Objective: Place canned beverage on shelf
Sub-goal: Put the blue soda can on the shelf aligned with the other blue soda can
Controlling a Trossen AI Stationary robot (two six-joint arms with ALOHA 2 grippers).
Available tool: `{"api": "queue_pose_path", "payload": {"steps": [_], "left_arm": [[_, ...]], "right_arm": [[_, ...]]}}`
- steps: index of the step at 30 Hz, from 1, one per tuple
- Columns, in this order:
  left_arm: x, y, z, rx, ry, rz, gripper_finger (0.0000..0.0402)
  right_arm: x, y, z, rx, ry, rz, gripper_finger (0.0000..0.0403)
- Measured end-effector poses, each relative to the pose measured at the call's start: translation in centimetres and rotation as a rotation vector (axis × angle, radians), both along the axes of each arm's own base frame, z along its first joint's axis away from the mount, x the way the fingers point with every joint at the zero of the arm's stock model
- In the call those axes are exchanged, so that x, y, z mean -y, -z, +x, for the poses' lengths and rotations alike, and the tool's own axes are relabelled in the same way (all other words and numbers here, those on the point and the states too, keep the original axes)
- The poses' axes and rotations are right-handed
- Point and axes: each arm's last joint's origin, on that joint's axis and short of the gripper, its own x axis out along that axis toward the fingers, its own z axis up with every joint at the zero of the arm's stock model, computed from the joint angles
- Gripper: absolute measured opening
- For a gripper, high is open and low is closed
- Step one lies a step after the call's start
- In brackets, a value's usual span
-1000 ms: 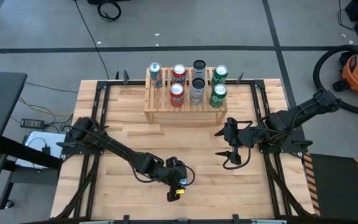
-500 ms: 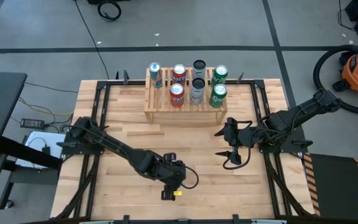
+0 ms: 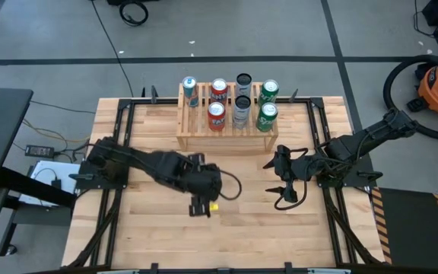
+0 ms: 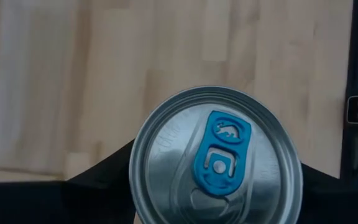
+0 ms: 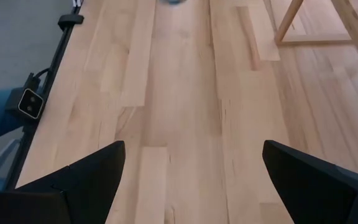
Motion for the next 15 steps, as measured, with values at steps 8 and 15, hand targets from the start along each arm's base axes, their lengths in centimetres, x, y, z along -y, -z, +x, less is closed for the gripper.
{"api": "queue_pose_path", "payload": {"steps": [8,15], "left_arm": [[-3.6,-3.3,-1.4,-0.042,-0.005,0.067,0.0247],[-7.2,-7.4,-5.2,0.068,-0.002,0.066,0.0247]], "right_arm": [[-0.2,-0.5,0.4,0.058,0.002,0.026,0.039],[-0.4,-1.4,1.0,0.168,-0.001,0.071,0.039]]}}
